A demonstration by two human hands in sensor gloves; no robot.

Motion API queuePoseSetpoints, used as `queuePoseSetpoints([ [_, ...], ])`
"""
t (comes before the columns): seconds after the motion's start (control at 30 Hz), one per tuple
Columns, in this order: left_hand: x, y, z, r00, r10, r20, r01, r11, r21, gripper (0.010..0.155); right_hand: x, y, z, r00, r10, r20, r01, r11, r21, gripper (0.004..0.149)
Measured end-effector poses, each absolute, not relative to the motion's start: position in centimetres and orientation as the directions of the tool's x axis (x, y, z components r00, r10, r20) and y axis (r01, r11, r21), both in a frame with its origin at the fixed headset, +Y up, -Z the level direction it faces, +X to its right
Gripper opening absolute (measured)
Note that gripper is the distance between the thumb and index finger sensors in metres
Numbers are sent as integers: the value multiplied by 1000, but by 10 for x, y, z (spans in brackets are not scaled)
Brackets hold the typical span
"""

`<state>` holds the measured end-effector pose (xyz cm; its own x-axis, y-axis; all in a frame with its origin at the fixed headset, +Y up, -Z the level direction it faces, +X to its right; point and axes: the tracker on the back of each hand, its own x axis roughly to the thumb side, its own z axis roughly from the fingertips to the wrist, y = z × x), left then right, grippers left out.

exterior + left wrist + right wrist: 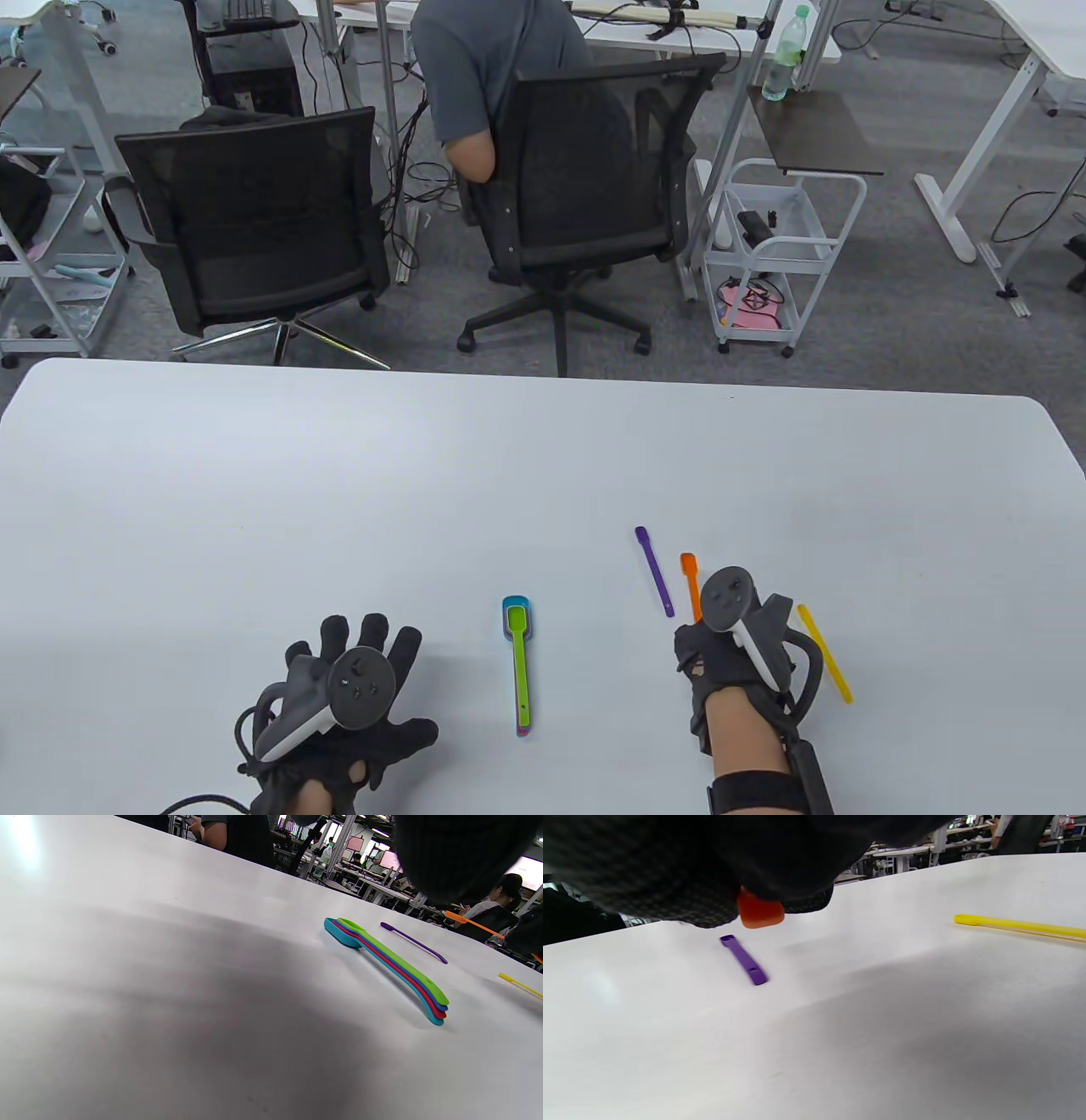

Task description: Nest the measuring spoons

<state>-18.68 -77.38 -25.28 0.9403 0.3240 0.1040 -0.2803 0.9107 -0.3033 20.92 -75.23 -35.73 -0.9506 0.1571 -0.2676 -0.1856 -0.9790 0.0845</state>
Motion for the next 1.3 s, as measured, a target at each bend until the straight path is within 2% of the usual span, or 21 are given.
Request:
queuePoseSetpoints([
  [0.27,-186,-775,-251,939,326,113,-279,909,-310,106,140,-745,-330,-958,180,-224,-203,-975,87,56],
  [0.63,-184,-775,-249,936,330,125,-279,908,-313,105,72,-759,-308,-969,184,-166,-203,-974,102,56],
  [0.9,-183,-775,-248,936,329,128,-275,907,-319,105,46,-771,-300,-975,186,-122,-199,-974,109,56],
  [1.3,-181,-775,-247,939,317,131,-262,909,-323,105,40,-782,-298,-981,164,-100,-176,-976,128,56],
])
